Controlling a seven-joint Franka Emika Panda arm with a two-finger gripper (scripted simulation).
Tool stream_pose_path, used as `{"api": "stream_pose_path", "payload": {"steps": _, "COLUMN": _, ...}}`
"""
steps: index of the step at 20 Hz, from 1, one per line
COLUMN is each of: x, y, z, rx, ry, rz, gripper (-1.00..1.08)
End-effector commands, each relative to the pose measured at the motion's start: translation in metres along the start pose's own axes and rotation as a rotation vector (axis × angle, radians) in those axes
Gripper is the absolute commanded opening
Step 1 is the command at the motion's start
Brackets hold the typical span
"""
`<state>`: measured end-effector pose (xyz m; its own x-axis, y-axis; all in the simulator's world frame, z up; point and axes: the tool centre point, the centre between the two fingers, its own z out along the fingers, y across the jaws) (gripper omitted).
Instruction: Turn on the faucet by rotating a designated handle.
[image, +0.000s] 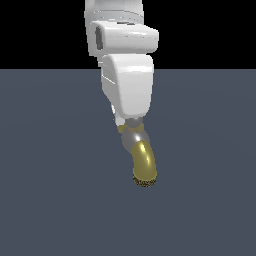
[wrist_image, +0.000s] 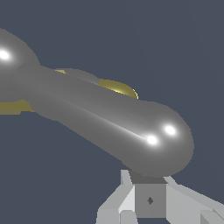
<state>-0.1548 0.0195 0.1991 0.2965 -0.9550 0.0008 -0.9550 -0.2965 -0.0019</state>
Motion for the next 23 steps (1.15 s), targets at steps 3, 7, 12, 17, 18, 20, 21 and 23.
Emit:
{"api": "stream_pose_path", "payload": {"steps": 3, "x": 0.017, "y": 0.015, "z": 0.000, "rx": -0.002, "ry": -0.001, "rz": 0.022, "gripper": -1.00}}
{"api": "stream_pose_path", "payload": {"steps": 7, "x": 0.023, "y": 0.011, "z": 0.000, "rx": -0.002, "ry": 0.000, "rz": 0.005, "gripper": -1.00}}
{"api": "stream_pose_path", "payload": {"steps": 12, "x": 0.050, "y": 0.016, "z": 0.000, "rx": -0.002, "ry": 0.000, "rz": 0.010, "gripper": -1.00}}
{"api": "stream_pose_path", "payload": {"steps": 17, "x": 0.077, "y": 0.020, "z": 0.000, "rx": -0.002, "ry": 0.000, "rz": 0.016, "gripper": -1.00}}
{"api": "stream_pose_path", "payload": {"steps": 18, "x": 0.083, "y": 0.021, "z": 0.000, "rx": -0.002, "ry": 0.000, "rz": 0.017, "gripper": -1.00}}
{"api": "stream_pose_path", "payload": {"steps": 20, "x": 0.093, "y": 0.022, "z": 0.000, "rx": -0.002, "ry": 0.000, "rz": 0.019, "gripper": -1.00}}
{"api": "stream_pose_path", "payload": {"steps": 21, "x": 0.099, "y": 0.023, "z": 0.000, "rx": -0.002, "ry": -0.001, "rz": 0.021, "gripper": -1.00}}
{"api": "stream_pose_path", "payload": {"steps": 23, "x": 0.104, "y": 0.024, "z": 0.000, "rx": -0.002, "ry": -0.001, "rz": 0.022, "gripper": -1.00}}
